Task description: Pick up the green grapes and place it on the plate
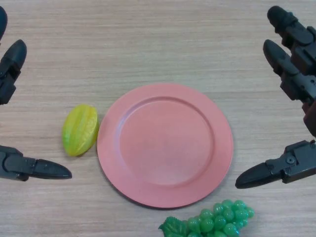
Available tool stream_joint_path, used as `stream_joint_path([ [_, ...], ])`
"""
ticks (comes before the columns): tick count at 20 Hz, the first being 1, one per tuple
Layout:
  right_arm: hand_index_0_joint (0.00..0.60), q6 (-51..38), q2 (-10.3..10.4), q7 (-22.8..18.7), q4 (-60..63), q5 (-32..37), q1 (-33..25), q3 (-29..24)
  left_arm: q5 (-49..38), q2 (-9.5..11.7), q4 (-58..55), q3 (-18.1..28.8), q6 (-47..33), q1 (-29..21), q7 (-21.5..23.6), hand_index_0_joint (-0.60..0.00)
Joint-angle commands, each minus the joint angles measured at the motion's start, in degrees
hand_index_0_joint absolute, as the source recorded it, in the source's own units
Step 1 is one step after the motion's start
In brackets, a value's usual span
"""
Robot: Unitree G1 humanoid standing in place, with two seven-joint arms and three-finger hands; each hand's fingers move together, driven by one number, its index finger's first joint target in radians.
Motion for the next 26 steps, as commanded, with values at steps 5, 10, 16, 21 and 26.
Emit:
stream_joint_path([
  [5, 0.000, -7.9, -1.0, 0.7, -1.9, -1.9, -1.8, -2.2, 1.1, 2.3, -2.3, 2.3, -9.5, -1.3, -0.9, 0.000],
  [10, 0.000, -11.9, -1.3, 8.3, -0.6, -10.3, 3.9, 2.3, 0.9, 2.6, -1.5, 2.8, -10.3, -1.4, -1.3, 0.000],
  [16, 0.000, -28.3, 0.4, 15.6, 9.3, -26.0, 16.2, 8.0, 0.6, 1.8, -0.7, 3.3, -12.2, -0.4, -0.7, 0.000],
  [21, 0.000, -42.6, 0.8, 9.9, 24.2, -33.8, 19.2, 8.7, 0.6, 1.4, -0.6, 3.3, -12.5, 0.0, 0.2, 0.000],
  [26, 0.000, -52.2, 1.4, 1.5, 38.7, -33.8, 13.6, 7.3, 1.0, 1.5, -1.7, 2.4, -11.6, -0.3, 0.6, 0.000],
])
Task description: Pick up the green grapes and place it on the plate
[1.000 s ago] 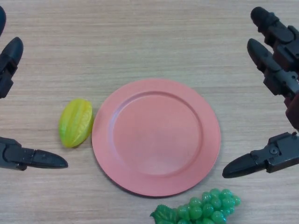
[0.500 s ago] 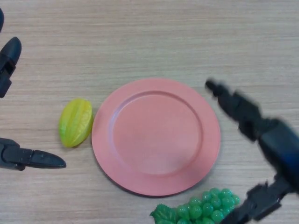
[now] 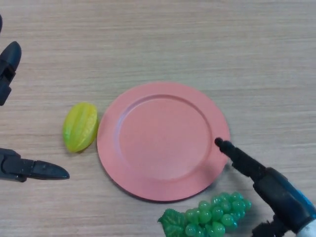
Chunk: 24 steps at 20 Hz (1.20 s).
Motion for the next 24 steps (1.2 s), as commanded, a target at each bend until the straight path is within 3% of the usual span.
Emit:
stream_joint_path([
  [1, 0.000, -10.2, -0.2, -5.7, -0.1, 0.4, -2.7, -3.3, -0.2, 1.7, -3.6, 2.4, -8.1, -1.2, 0.9, 0.000],
  [3, 0.200, -10.8, 0.0, -6.6, 1.1, 0.8, -2.9, -3.2, -0.4, 1.5, -3.8, 2.4, -8.1, -1.1, 0.8, 0.000],
  [4, 0.350, -11.3, 0.1, -7.2, 1.8, 1.1, -2.6, -2.7, -0.7, 1.4, -3.9, 2.6, -8.1, -0.9, 0.7, 0.000],
  [5, 0.450, -11.8, 0.2, -7.7, 2.5, 1.3, -2.3, -2.2, -1.1, 1.4, -4.0, 2.9, -8.0, -0.7, 0.6, 0.000],
  [6, 0.593, -13.0, 0.4, -8.4, 4.2, 1.1, -1.4, -0.6, -1.7, 1.3, -4.2, 3.6, -7.4, -0.3, 0.6, 0.000],
  [11, 0.600, -16.0, 0.2, -9.8, 7.0, -1.0, 0.0, 1.8, -0.8, 0.8, -4.5, 3.4, -7.3, 0.1, 0.7, 0.000],
  [15, 0.600, -20.0, -0.7, -4.9, 7.2, 1.0, -0.2, 2.6, -1.0, 0.5, -4.3, 3.3, -7.4, 0.4, 1.2, 0.000],
  [18, 0.600, -10.9, -0.9, 4.4, -5.0, 11.2, 1.8, 1.1, -0.7, 0.7, -3.8, 3.3, -7.5, 0.2, 1.2, 0.000],
  [21, 0.600, -4.8, -0.9, 7.8, -13.9, 12.3, 0.2, -0.1, -0.1, 0.7, -3.5, 2.8, -8.0, 0.0, 1.1, 0.000],
  [24, 0.600, 8.4, 0.5, 9.3, -25.2, 15.2, -5.4, 0.4, 0.1, 0.9, -3.0, 2.5, -8.8, -0.3, 0.7, 0.000],
])
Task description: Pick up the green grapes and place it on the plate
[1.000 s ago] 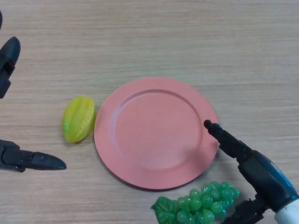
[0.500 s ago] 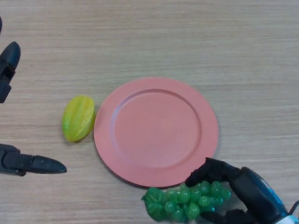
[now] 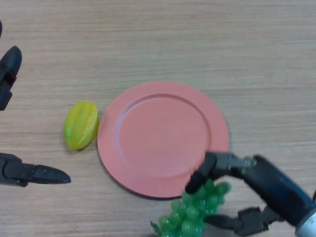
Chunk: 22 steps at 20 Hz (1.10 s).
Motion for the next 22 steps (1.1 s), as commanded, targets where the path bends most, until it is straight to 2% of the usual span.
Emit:
stream_joint_path([
  [1, 0.600, 2.5, 0.6, -1.1, -8.0, 5.0, -5.6, -1.4, 0.1, 2.5, -2.2, 2.5, -9.0, -1.7, 0.6, 0.000],
  [2, 0.600, 9.7, 1.2, -1.3, -11.2, 5.5, -9.9, -0.7, 0.1, 2.4, -2.0, 2.3, -9.4, -1.6, 0.6, 0.000],
  [3, 0.600, 12.7, 1.5, -1.5, -12.1, 5.6, -12.2, -0.3, 0.1, 2.4, -1.9, 2.3, -9.5, -1.6, 0.5, 0.000],
  [4, 0.600, 19.5, 2.2, -2.0, -13.7, 5.4, -17.3, 0.8, 0.0, 2.5, -1.9, 2.3, -9.6, -1.6, 0.4, 0.000],
  [5, 0.600, 22.2, 2.5, -2.3, -14.0, 5.2, -19.7, 1.5, -0.1, 2.5, -1.9, 2.3, -9.6, -1.5, 0.4, 0.000],
  [6, 0.600, 26.7, 2.7, -4.2, -13.9, 5.4, -24.6, 3.4, -0.4, 2.4, -2.0, 2.4, -9.6, -1.4, 0.3, 0.000],
  [7, 0.600, 28.2, 2.8, -5.0, -13.5, 5.3, -26.5, 4.2, -0.7, 2.3, -2.0, 2.4, -9.6, -1.4, 0.3, 0.000],
  [8, 0.600, 30.9, 2.9, -8.0, -12.1, 5.2, -30.6, 6.1, -1.1, 2.3, -2.0, 2.6, -9.6, -1.3, 0.2, 0.000],
  [9, 0.600, 32.0, 2.9, -9.9, -11.3, 5.5, -32.3, 6.9, -1.3, 2.3, -2.0, 2.7, -9.5, -1.3, 0.2, 0.000],
  [10, 0.600, 35.9, 2.9, -14.1, -10.5, 6.6, -34.6, 8.4, -1.8, 2.2, -2.2, 2.9, -9.4, -1.0, 0.1, 0.000],
  [11, 0.600, 36.9, 2.9, -15.2, -10.2, 6.9, -35.4, 8.9, -2.0, 2.2, -2.3, 3.0, -9.2, -0.9, 0.1, 0.000],
  [13, 0.400, 37.4, 2.9, -16.4, -9.6, 7.0, -36.4, 9.4, -2.2, 2.1, -2.3, 3.1, -9.0, -0.8, 0.1, 0.000],
  [14, 0.251, 36.9, 2.9, -17.4, -9.1, 6.9, -37.1, 9.5, -2.1, 2.0, -2.4, 3.1, -9.0, -0.7, 0.1, 0.000],
  [15, 0.150, 36.4, 2.9, -18.2, -8.9, 6.8, -37.5, 9.5, -2.1, 1.9, -2.5, 3.1, -9.0, -0.5, 0.1, 0.000],
  [16, 0.009, 35.1, 2.9, -19.4, -9.1, 7.2, -38.0, 8.9, -2.1, 1.6, -2.6, 3.3, -9.2, -0.3, 0.2, 0.000],
  [20, 0.000, 35.4, 2.9, -21.7, -10.7, 9.0, -36.5, 7.5, -1.2, 1.1, -3.5, 2.2, -9.4, 0.1, 0.3, 0.000],
  [22, 0.000, 35.0, 2.9, -20.2, -13.2, 8.2, -35.2, 6.1, -1.4, 1.4, -4.3, 1.9, -8.4, -0.3, 0.6, 0.000],
])
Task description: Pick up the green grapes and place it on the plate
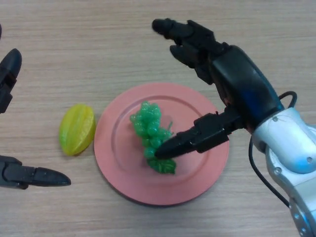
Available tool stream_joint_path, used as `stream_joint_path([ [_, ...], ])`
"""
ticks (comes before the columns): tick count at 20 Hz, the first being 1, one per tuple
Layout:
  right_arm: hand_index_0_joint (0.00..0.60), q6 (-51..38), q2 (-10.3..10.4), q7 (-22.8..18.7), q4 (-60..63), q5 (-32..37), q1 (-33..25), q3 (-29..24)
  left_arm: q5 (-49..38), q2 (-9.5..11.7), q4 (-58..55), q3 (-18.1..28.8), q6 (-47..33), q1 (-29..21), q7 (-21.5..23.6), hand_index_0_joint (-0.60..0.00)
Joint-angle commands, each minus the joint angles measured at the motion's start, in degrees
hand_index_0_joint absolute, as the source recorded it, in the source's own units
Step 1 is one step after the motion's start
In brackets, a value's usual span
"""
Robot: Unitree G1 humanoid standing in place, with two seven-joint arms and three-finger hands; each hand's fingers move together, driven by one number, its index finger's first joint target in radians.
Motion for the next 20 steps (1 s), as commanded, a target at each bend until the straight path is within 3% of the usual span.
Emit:
stream_joint_path([
  [1, 0.000, -7.9, 0.2, -0.3, -5.4, -1.0, -0.8, -5.2, -1.2, 2.0, -4.3, 2.1, -7.2, -1.4, 0.7, 0.000],
  [5, 0.000, -9.5, 0.2, -0.8, -12.1, 0.9, 6.5, -9.2, -1.7, 2.8, -7.0, 1.8, -4.2, -2.2, 0.8, 0.000],
  [10, 0.000, -12.6, -0.5, -2.0, -17.6, 4.5, 16.3, -13.7, -2.0, 1.7, -9.0, 0.7, -2.4, -1.9, 1.9, 0.000],
  [14, 0.000, -13.0, -2.0, -3.0, -18.2, 5.1, 18.8, -12.7, -1.6, 2.0, -10.8, 0.5, -0.5, -2.3, 3.6, 0.000],
  [20, 0.000, -14.5, -3.5, -1.6, -18.3, 7.4, 20.1, -14.4, 0.8, 0.2, -11.5, -0.7, -2.7, -0.7, 3.2, 0.000],
])
